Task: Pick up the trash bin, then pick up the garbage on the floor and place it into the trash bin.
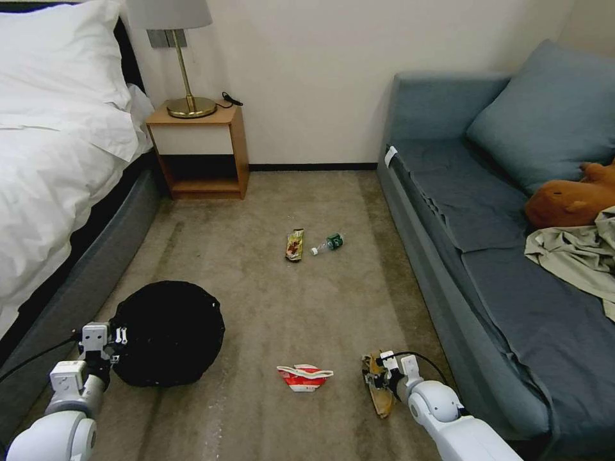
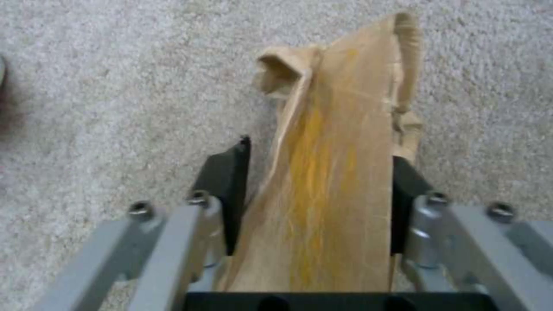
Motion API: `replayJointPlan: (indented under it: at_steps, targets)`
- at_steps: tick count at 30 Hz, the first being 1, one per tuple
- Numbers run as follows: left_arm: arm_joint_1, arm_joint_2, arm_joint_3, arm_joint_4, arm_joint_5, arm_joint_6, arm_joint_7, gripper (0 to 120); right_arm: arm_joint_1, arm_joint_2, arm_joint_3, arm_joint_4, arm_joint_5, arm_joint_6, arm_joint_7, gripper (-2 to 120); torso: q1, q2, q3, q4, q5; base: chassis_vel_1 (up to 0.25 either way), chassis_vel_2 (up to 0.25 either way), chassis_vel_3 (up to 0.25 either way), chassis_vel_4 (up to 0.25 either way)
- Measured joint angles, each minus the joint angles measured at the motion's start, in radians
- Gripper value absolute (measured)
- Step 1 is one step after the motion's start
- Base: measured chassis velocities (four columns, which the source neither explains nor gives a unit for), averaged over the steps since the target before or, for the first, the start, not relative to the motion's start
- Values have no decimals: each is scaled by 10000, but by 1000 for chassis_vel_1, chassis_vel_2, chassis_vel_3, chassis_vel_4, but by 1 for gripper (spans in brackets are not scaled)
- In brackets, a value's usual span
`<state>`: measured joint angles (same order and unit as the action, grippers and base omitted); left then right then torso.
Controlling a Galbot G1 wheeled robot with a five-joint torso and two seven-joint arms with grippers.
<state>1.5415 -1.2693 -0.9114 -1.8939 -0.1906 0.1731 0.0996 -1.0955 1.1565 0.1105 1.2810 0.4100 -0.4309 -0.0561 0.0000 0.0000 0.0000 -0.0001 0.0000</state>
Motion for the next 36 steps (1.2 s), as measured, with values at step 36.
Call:
replayJointPlan:
  at_steps: [36]
  targets:
    - [604, -373, -5, -892, 591, -360, -13, 4, 5079, -2133, -2678, 2054, 1596, -621, 718, 0, 0, 0, 1, 3, 2, 0, 0, 0, 0]
